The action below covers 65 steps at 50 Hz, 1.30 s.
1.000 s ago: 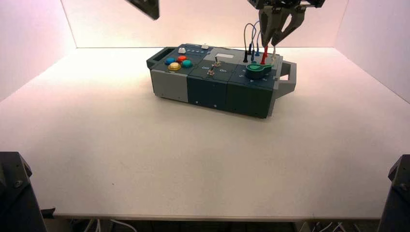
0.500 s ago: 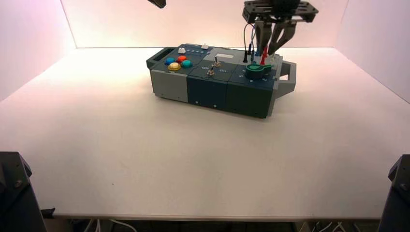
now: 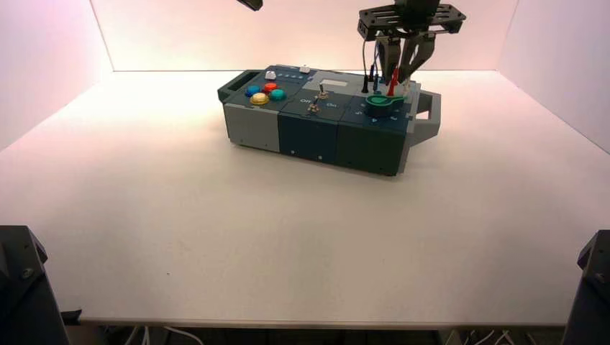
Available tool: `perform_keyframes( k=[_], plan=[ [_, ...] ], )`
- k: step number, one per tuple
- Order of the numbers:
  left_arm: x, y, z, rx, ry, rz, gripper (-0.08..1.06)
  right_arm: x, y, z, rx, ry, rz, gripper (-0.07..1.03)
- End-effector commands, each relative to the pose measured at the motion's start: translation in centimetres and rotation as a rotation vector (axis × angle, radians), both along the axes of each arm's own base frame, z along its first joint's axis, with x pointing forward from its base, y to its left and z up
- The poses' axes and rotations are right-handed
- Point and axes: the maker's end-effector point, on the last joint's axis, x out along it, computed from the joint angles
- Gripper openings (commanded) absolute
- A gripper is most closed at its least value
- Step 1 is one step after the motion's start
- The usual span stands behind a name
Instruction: Pull the red wire.
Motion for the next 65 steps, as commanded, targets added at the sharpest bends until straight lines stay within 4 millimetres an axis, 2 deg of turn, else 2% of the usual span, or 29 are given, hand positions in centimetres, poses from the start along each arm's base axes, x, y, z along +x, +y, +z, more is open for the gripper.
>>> perform_keyframes(
  k=[1, 25, 41, 45, 50, 65],
  plan=[
    [0.2, -0.3, 1.7, -0.022, -0.039, -0.004, -0.03, 1.5, -0.1, 1.7, -0.008, -0.051, 0.0, 0.35],
    [-0.2, -0.3, 1.6, -0.005, 0.004, -0.022, -0.03, 2.8, 0.3, 0.5, -0.026, -0.036, 0.012, 0.34],
    [-0.2, -0.4, 1.7, -0.001, 0.008, -0.028, -0.03, 2.9, 0.3, -0.4, -0.035, -0.018, 0.016, 0.29],
    [-0.2, -0.4, 1.7, -0.001, 0.008, -0.028, -0.03, 2.8, 0.2, -0.5, -0.042, -0.005, 0.014, 0.22],
    [-0.2, -0.4, 1.7, -0.002, 0.006, -0.028, -0.03, 2.7, 0.2, -0.4, -0.056, 0.006, 0.033, -0.02],
    [-0.3, -0.5, 1.9, -0.005, 0.003, -0.031, -0.03, 2.7, 0.5, 1.0, -0.068, 0.013, 0.05, -0.03]
  ],
)
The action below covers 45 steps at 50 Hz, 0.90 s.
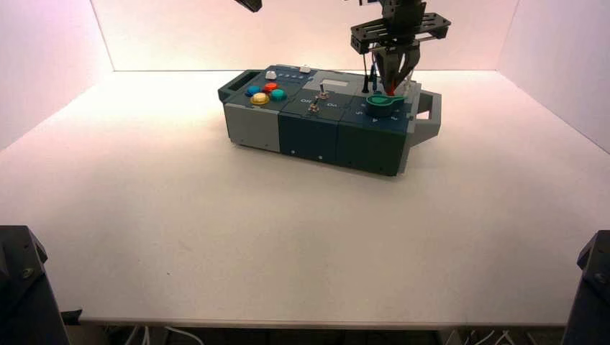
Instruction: Pull the red wire.
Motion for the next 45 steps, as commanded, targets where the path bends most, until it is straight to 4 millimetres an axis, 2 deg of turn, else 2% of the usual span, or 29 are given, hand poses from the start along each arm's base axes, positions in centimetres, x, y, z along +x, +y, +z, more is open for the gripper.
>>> perform_keyframes(
  k=[1, 19, 26, 37, 39, 43, 45],
  plan=[
    [0.5, -0.4, 1.8, -0.022, -0.045, -0.007, -0.03, 1.1, 0.0, 2.8, 0.009, -0.05, 0.001, -0.03],
    [0.5, -0.4, 1.5, -0.019, -0.038, -0.007, -0.03, 1.0, 0.3, 4.9, 0.005, -0.049, 0.011, -0.03],
    [0.5, -0.4, 1.5, -0.019, -0.039, -0.007, -0.03, -0.2, 0.5, 5.0, 0.003, 0.001, 0.011, -0.02],
    [0.7, -0.5, 0.6, -0.009, -0.021, -0.006, -0.03, -2.6, 2.1, 5.8, 0.047, 0.093, 0.066, -0.01],
    [0.7, -0.5, 0.4, -0.006, -0.015, -0.006, -0.03, -3.3, 2.4, 5.9, 0.053, 0.118, 0.077, 0.04],
    [0.8, -0.5, 0.4, -0.006, -0.017, -0.005, -0.03, -4.4, 2.2, 6.0, 0.039, 0.161, 0.081, 0.34],
    [0.8, -0.5, 0.4, -0.008, -0.021, -0.004, -0.03, -4.7, 2.0, 5.9, 0.032, 0.174, 0.086, 0.45]
  ],
)
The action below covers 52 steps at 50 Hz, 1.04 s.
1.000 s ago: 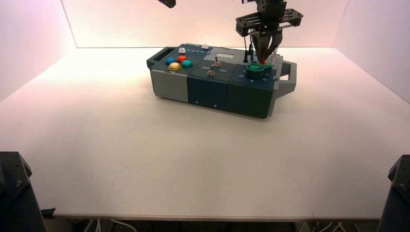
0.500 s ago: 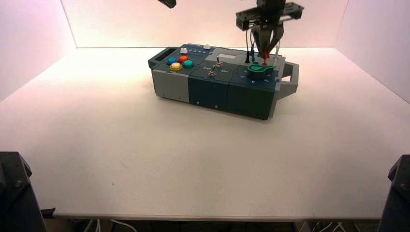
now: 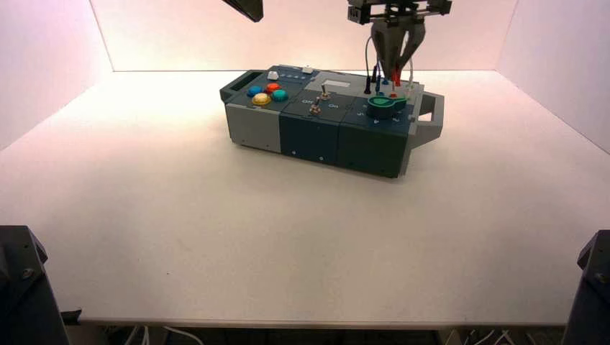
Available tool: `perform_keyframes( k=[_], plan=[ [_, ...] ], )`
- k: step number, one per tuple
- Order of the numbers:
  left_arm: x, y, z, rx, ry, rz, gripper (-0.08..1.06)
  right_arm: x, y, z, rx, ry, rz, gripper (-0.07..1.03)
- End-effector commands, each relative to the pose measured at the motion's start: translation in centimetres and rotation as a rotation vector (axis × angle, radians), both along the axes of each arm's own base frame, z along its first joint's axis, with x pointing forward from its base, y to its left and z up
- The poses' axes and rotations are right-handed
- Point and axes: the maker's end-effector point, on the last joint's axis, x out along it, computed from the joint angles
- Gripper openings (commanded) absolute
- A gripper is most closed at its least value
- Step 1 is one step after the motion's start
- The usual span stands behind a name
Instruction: Pull the red wire.
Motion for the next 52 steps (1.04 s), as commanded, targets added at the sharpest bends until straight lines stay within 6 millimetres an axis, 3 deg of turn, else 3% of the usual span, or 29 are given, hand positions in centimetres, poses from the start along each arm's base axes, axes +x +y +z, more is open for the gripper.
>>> perform_keyframes(
  k=[1, 3, 21, 29, 52],
  plan=[
    [0.7, -0.5, 1.6, -0.024, -0.05, -0.004, -0.03, -1.0, 0.2, 2.1, 0.007, -0.003, 0.019, 0.51],
    [0.7, -0.4, 1.5, -0.022, -0.051, -0.003, -0.03, -1.4, -0.1, 1.9, -0.001, 0.007, 0.026, 0.55],
    [1.2, -0.2, 1.1, -0.015, -0.071, 0.005, -0.03, -4.1, -1.1, 2.6, 0.012, -0.021, 0.072, 0.55],
    [1.9, 1.0, 1.1, -0.015, -0.072, 0.043, -0.03, -5.0, -1.4, 3.0, 0.043, -0.095, 0.08, 0.53],
    [3.3, 2.8, 0.1, -0.006, -0.047, 0.105, -0.03, -4.1, -1.3, 4.3, 0.081, -0.231, 0.097, 0.51]
  ],
)
